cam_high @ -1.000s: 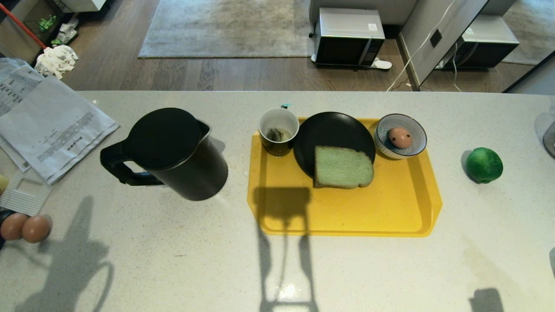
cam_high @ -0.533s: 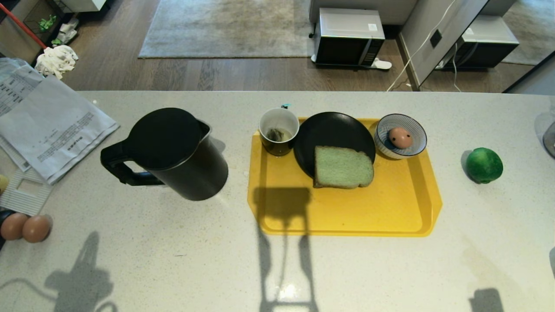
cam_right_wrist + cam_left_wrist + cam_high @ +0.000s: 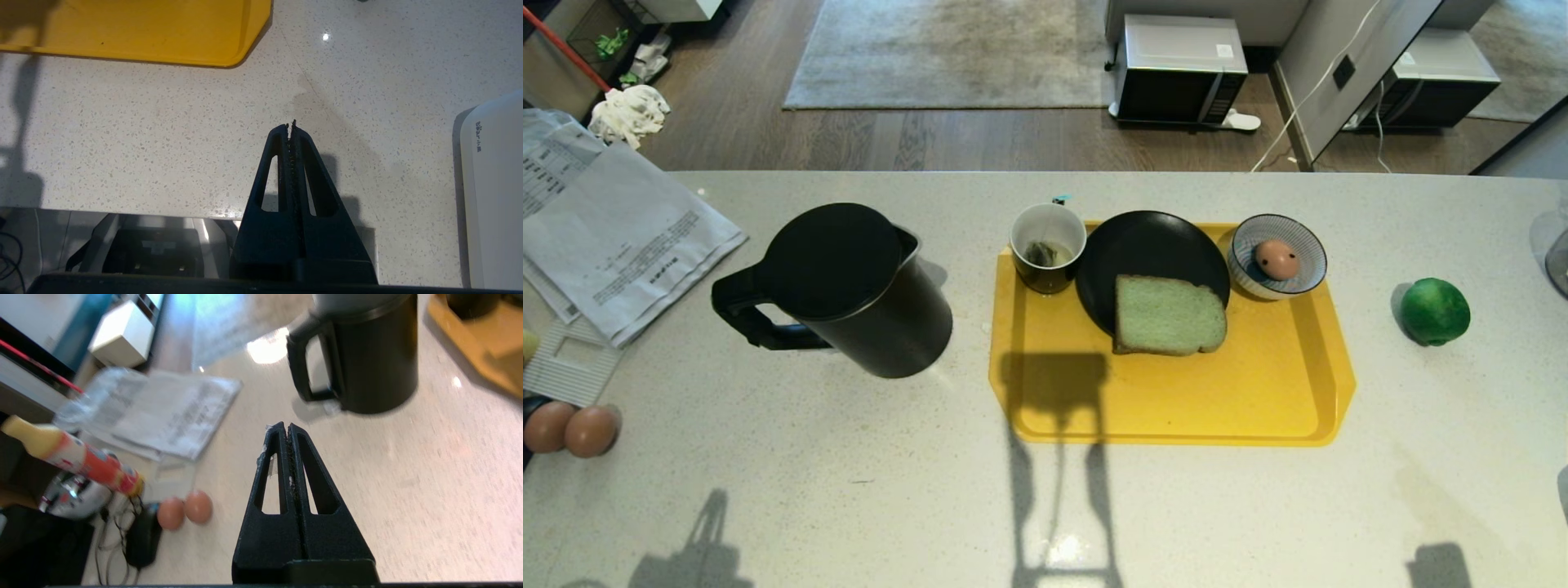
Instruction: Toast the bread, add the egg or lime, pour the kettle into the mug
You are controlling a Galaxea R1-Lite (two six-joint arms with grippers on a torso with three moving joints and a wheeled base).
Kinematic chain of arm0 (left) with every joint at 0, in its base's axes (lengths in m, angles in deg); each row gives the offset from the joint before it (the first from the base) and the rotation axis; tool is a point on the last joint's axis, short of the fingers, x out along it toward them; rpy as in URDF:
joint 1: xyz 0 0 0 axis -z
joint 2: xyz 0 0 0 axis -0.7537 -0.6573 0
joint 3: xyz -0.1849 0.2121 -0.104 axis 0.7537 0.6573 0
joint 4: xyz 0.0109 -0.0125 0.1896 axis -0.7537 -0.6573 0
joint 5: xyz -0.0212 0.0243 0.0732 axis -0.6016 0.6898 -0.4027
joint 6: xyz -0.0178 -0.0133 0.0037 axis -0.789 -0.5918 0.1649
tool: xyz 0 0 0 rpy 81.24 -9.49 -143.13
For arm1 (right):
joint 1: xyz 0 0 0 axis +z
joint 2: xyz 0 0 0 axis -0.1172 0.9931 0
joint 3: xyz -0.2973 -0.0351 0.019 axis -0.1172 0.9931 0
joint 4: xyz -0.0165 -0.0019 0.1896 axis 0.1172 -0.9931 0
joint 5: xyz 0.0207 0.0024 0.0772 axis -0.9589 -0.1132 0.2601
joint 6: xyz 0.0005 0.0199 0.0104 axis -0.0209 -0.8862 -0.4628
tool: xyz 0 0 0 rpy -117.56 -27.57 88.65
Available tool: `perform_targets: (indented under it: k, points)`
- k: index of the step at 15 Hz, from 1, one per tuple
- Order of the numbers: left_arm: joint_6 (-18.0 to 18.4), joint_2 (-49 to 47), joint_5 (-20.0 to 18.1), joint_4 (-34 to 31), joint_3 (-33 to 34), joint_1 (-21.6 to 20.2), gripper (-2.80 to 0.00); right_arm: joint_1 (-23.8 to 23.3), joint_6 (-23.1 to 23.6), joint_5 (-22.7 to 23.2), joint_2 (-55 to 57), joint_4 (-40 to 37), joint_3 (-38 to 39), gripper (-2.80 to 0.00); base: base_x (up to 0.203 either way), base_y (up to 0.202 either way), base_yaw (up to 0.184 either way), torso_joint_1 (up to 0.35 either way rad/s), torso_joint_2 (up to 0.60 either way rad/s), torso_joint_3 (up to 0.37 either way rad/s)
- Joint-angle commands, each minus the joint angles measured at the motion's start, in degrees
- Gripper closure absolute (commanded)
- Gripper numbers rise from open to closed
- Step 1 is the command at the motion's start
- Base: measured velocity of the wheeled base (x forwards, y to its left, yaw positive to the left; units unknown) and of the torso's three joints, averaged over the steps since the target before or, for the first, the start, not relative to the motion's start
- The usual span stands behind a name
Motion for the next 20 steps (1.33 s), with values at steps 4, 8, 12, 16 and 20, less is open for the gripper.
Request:
perform_targets:
  k: [4, 8, 12, 16, 20]
  points:
    - [-3.0, 0.2, -0.3, -9.4, 1.5, 0.0, 0.00, 0.0, 0.0, 0.0, 0.0, 0.0, 0.1, 0.00, 0.000, 0.000, 0.000, 0.000, 0.00, 0.000]
    - [-7.3, 0.2, -0.6, -16.8, 1.6, 0.0, 0.00, 0.0, 0.0, 0.0, 0.1, 0.0, 0.1, 0.00, 0.000, 0.000, 0.000, 0.000, 0.00, 0.000]
    - [-11.4, 0.2, -0.7, -16.7, 1.6, 0.0, 0.00, 0.0, 0.0, 0.0, 0.0, 0.0, 0.1, 0.00, 0.000, 0.000, 0.000, 0.000, 0.00, 0.000]
    - [-22.2, 0.2, 0.9, -18.8, 1.6, 0.0, 0.00, 0.0, 0.0, 0.0, 0.0, 0.0, 0.0, 0.00, 0.000, 0.000, 0.000, 0.000, 0.00, 0.000]
    - [-25.5, 0.2, 1.3, -18.6, 1.6, 0.0, 0.00, 0.0, 0.0, 0.0, 0.0, 0.0, 0.1, 0.00, 0.000, 0.000, 0.000, 0.000, 0.00, 0.000]
